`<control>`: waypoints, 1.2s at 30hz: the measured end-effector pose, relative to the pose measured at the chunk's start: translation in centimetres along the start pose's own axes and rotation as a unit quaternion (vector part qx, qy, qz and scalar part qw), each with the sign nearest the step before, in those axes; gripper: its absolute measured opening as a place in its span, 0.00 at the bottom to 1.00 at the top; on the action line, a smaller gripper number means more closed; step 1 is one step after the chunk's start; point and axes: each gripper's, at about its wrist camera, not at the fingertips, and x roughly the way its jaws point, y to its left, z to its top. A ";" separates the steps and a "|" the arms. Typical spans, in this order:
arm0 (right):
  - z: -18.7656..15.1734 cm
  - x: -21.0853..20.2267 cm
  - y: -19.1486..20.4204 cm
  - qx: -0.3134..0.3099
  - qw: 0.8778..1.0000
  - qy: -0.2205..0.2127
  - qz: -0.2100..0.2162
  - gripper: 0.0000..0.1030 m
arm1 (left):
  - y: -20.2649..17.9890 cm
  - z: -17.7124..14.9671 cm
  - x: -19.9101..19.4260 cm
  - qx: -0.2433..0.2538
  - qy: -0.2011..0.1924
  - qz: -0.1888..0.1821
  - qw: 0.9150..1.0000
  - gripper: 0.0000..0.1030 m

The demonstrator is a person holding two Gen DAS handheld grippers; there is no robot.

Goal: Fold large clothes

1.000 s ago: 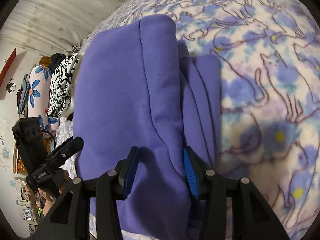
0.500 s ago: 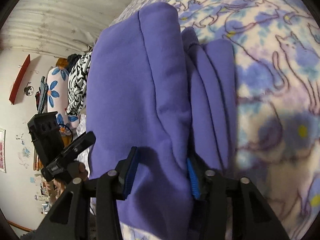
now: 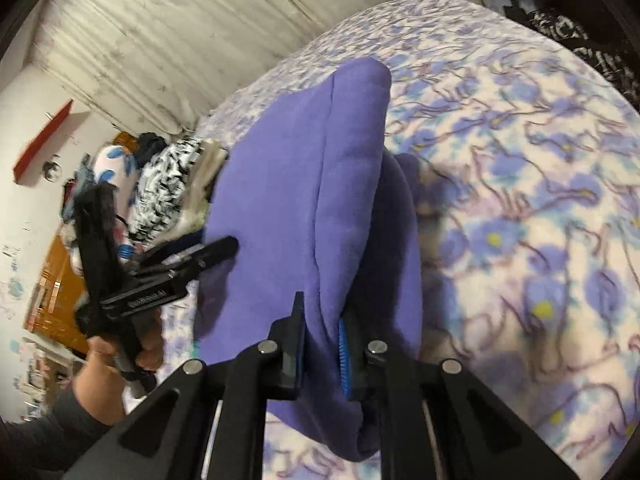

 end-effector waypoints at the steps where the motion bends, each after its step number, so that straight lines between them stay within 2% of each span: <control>1: 0.0 1.0 -0.9 0.013 1.000 0.006 -0.001 0.12 | -0.5 0.0 0.4 0.004 0.000 0.016 1.000 0.77; 4: 0.1 3.5 -3.1 0.040 0.999 0.019 -0.001 0.12 | -0.9 -0.1 1.4 0.005 0.000 0.044 0.999 0.78; 7: 0.2 5.9 -3.8 0.043 0.999 0.017 0.000 0.12 | -0.7 -0.2 2.1 0.003 -0.003 0.057 0.998 0.78; 14: 0.2 5.7 -4.0 0.038 0.999 0.021 0.006 0.13 | 0.4 -0.7 2.7 -0.024 -0.011 0.040 0.999 0.89; 18: 1.1 4.8 -2.6 0.031 0.998 0.045 -0.011 0.22 | 1.0 -0.7 2.2 -0.039 -0.007 0.017 0.999 0.90; 19: 1.5 4.2 -2.0 0.026 0.999 0.045 -0.014 0.29 | 1.4 -0.5 2.0 -0.046 -0.001 0.007 0.999 0.90; 20: 2.0 3.5 -1.4 0.017 0.999 0.036 -0.017 0.39 | 1.9 -0.3 1.8 -0.054 0.004 -0.003 0.999 0.90; 23: 3.5 1.5 -0.4 0.002 1.000 0.001 -0.019 0.56 | 3.4 0.5 0.8 -0.079 0.003 -0.025 0.997 0.90; 25: 5.3 0.7 -0.1 -0.001 1.000 -0.023 -0.021 0.61 | 4.5 1.3 0.2 -0.093 -0.006 -0.026 0.995 0.90; 31: 10.9 2.6 -1.1 0.022 0.998 -0.049 -0.014 0.61 | 8.5 3.1 0.9 -0.145 -0.009 -0.008 0.989 0.90; 33: 12.1 3.9 -1.6 0.032 0.998 -0.050 -0.010 0.61 | 9.6 3.3 2.0 -0.159 0.004 -0.009 0.987 0.90; 36: 13.4 6.0 -2.1 0.040 0.999 -0.035 -0.007 0.61 | 10.6 3.5 3.3 -0.180 0.015 -0.031 0.983 0.90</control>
